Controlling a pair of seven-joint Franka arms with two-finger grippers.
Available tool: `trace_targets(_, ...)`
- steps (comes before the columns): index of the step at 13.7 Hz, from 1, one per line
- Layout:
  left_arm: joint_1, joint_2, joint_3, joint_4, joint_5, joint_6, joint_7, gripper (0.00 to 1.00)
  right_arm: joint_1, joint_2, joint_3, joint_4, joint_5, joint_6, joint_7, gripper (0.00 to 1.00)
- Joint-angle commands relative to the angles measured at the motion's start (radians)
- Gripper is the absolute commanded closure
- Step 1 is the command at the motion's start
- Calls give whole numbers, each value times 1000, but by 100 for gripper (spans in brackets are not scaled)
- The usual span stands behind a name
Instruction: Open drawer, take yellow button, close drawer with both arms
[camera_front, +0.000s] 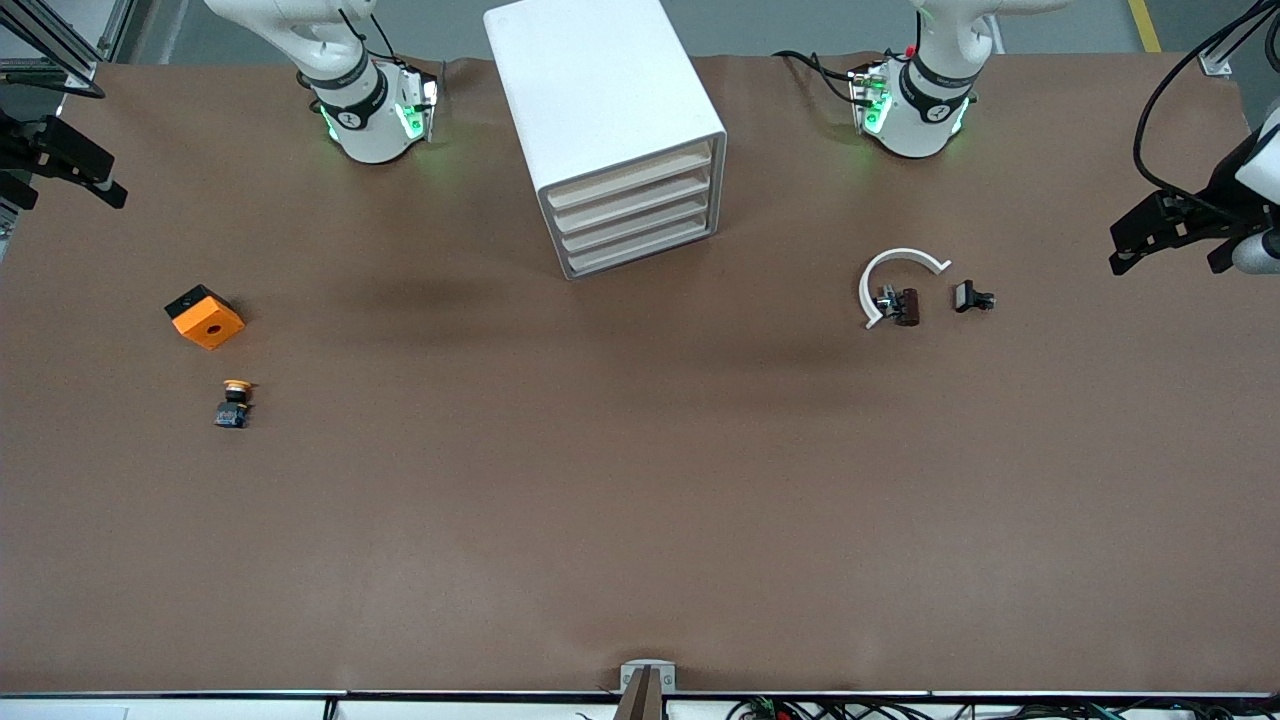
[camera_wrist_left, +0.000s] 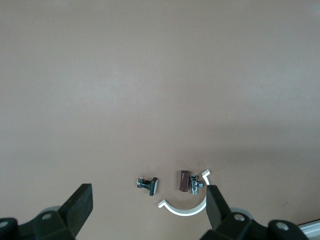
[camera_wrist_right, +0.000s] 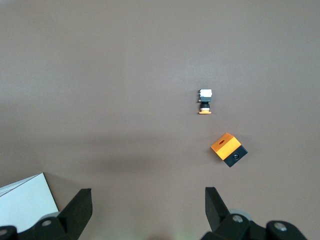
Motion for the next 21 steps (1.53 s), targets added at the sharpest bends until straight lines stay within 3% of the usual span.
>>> trace_targets(1, 4, -46, -1, -17, -23, -5, -19, 0, -8, 11, 7, 17, 4, 5, -3, 0)
trace_targets(6, 7, -147, 2, -156, -50, 96, -19, 0, -8, 11, 7, 15, 6, 3, -3, 0)
trace_targets(21, 1, -121, 1, -93, -49, -48, -31, 0, -9, 11, 7, 15, 7, 3, -3, 0)
